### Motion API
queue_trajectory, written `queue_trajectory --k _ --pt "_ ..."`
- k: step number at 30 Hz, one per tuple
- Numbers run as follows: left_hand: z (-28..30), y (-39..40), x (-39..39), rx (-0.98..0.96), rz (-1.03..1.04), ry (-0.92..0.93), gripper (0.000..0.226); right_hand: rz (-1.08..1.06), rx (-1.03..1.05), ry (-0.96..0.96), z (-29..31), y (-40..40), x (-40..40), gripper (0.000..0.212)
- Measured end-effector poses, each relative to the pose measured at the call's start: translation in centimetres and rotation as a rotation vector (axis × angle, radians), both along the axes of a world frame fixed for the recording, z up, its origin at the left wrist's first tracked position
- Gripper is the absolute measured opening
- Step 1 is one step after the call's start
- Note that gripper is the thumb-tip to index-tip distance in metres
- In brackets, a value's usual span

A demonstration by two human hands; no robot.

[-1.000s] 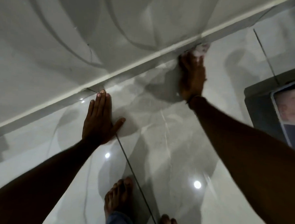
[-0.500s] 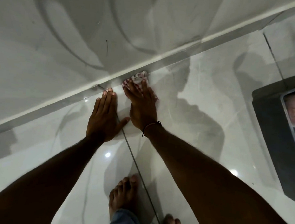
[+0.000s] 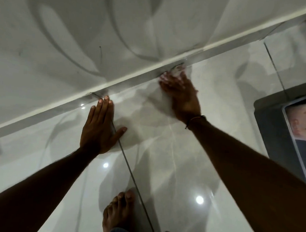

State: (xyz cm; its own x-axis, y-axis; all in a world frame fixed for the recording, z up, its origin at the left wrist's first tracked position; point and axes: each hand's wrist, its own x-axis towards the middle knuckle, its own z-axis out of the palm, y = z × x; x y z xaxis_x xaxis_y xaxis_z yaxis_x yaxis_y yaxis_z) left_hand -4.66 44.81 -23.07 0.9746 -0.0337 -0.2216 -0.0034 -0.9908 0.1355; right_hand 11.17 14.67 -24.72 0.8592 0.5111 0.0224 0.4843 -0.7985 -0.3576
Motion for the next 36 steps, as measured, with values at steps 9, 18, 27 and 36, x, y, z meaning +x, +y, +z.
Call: queue_trajectory --k 9,18,27,36 --pt "0.0 -0.4 0.3 -0.001 0.031 0.022 0.105 -0.409 -0.027 -0.02 1.8 -14.4 10.3 0.059" --pt "-1.0 0.2 0.1 0.032 0.001 0.006 0.104 -0.6 -0.093 0.008 3.4 -17.0 13.3 0.045" --pt "-0.3 -0.5 0.2 0.03 0.006 0.008 0.104 -0.478 0.024 0.027 1.7 -3.0 2.4 0.065" --pt "0.0 -0.5 0.0 0.045 -0.029 0.006 0.101 -0.143 0.122 0.137 2.3 12.6 -8.7 0.076"
